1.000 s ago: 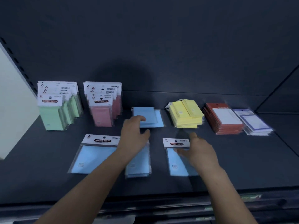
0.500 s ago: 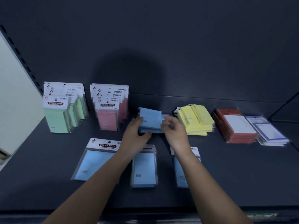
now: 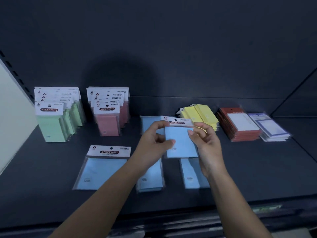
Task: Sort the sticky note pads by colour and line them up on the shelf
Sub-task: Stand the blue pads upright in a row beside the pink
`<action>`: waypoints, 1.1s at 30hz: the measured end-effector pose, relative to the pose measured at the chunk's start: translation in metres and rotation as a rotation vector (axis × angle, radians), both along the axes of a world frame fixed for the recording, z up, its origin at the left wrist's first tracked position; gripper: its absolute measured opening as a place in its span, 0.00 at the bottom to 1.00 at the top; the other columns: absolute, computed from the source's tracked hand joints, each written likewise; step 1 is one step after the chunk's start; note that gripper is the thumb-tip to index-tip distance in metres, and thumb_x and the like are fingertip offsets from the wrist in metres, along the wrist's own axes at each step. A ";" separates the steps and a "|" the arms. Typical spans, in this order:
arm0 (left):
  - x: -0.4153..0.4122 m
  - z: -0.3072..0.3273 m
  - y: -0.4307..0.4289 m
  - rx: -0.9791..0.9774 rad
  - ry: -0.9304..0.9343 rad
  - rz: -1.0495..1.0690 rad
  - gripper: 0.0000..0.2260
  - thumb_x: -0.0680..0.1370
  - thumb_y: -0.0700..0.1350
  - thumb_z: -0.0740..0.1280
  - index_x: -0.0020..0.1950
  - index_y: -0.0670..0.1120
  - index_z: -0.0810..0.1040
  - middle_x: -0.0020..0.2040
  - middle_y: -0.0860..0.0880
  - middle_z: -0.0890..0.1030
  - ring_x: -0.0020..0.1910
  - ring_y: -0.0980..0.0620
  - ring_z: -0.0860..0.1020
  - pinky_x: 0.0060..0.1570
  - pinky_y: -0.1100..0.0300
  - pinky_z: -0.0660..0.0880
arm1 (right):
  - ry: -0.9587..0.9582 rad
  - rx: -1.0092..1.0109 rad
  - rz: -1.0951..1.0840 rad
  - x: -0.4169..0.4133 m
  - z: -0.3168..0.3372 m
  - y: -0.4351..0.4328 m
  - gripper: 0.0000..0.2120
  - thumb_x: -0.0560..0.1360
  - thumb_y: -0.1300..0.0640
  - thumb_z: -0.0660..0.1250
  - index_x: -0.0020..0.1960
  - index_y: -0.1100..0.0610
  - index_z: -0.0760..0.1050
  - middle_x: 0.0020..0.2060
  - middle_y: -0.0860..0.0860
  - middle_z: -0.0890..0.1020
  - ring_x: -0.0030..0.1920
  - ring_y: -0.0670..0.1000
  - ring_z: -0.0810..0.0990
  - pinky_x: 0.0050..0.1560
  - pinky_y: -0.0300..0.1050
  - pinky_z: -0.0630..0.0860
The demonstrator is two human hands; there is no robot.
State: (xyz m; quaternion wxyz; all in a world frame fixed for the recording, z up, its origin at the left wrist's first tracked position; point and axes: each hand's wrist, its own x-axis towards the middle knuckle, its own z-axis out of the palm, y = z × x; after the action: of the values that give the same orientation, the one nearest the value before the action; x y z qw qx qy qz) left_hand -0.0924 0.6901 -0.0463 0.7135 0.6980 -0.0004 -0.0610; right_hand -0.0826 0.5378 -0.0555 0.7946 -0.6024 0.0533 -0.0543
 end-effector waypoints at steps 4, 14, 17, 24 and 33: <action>-0.005 -0.004 -0.018 0.180 -0.014 -0.011 0.18 0.75 0.38 0.67 0.64 0.50 0.72 0.41 0.41 0.79 0.37 0.52 0.76 0.41 0.58 0.75 | -0.009 -0.198 0.029 -0.015 -0.004 -0.027 0.11 0.74 0.69 0.66 0.48 0.53 0.75 0.39 0.49 0.81 0.39 0.43 0.80 0.41 0.34 0.77; -0.020 -0.022 -0.047 0.676 -0.174 -0.209 0.23 0.76 0.41 0.67 0.70 0.44 0.67 0.62 0.47 0.72 0.57 0.48 0.74 0.54 0.59 0.70 | 0.109 -0.933 -0.088 -0.034 -0.022 -0.052 0.10 0.74 0.60 0.68 0.55 0.54 0.73 0.36 0.46 0.76 0.37 0.42 0.74 0.33 0.27 0.67; -0.021 -0.025 -0.050 0.801 -0.200 -0.244 0.23 0.76 0.44 0.67 0.69 0.44 0.66 0.63 0.49 0.70 0.60 0.48 0.72 0.58 0.57 0.69 | 0.140 -1.025 -0.081 -0.034 -0.023 -0.049 0.13 0.74 0.62 0.67 0.58 0.57 0.73 0.41 0.49 0.74 0.41 0.48 0.73 0.37 0.34 0.63; -0.013 -0.021 -0.037 0.690 -0.300 -0.104 0.21 0.74 0.45 0.69 0.66 0.47 0.68 0.60 0.53 0.68 0.41 0.60 0.71 0.45 0.67 0.65 | -0.055 -1.194 -0.138 -0.027 -0.014 -0.034 0.14 0.73 0.66 0.66 0.57 0.58 0.75 0.52 0.52 0.76 0.55 0.54 0.73 0.57 0.46 0.70; 0.023 -0.026 0.018 0.627 -0.052 0.099 0.15 0.75 0.45 0.67 0.61 0.44 0.72 0.59 0.47 0.76 0.61 0.45 0.73 0.62 0.50 0.70 | 0.183 -0.668 0.214 0.024 -0.012 0.023 0.22 0.78 0.57 0.63 0.70 0.58 0.65 0.65 0.51 0.72 0.65 0.49 0.71 0.63 0.41 0.67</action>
State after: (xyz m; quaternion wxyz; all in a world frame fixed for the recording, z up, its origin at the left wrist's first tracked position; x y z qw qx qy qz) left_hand -0.0697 0.7077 -0.0727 0.4653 0.8845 0.0343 -0.0054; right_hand -0.0590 0.5611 -0.0672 0.5470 -0.8333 0.0402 0.0691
